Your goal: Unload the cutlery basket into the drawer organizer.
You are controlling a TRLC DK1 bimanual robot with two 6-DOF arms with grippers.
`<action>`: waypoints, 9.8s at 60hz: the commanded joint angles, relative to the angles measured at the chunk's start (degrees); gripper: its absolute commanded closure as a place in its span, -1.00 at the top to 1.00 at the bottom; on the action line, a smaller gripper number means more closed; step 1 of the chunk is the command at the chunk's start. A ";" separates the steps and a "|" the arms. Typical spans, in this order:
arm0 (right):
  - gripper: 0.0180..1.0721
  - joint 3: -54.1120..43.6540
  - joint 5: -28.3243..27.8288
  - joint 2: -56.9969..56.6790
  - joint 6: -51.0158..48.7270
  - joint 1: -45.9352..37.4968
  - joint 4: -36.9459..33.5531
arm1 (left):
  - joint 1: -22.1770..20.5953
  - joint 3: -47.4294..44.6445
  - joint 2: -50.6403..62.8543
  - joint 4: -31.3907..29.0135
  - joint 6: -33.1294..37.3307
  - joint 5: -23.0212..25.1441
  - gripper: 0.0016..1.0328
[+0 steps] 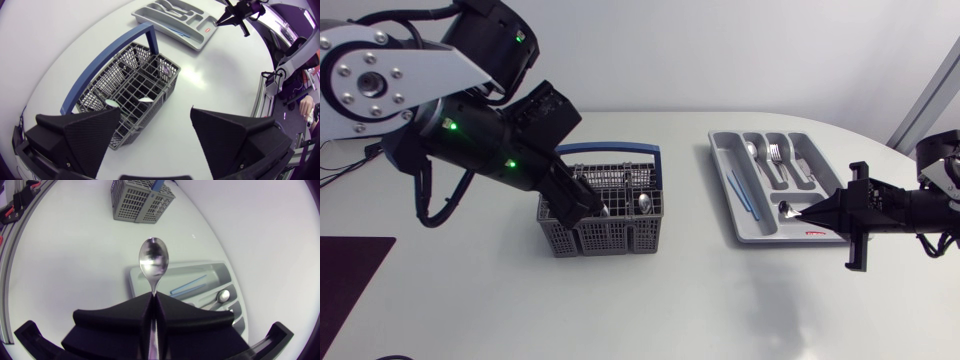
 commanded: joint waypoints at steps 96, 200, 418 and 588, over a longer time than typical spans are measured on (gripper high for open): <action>0.58 12.60 6.66 18.12 -16.64 -9.02 -5.87 | -2.39 10.42 24.02 9.80 -8.19 3.43 0.68; 0.58 -3.92 0.59 -1.75 -15.50 -8.85 -9.03 | 5.17 -0.57 11.63 20.08 -18.47 22.85 -0.83; -0.89 3.55 -6.35 -11.33 17.55 14.97 -15.89 | 8.42 10.77 8.29 7.08 -5.73 33.66 0.91; 0.90 -20.97 22.83 -8.60 17.99 1.17 44.85 | 4.03 -5.31 -3.75 6.72 39.71 -1.85 0.89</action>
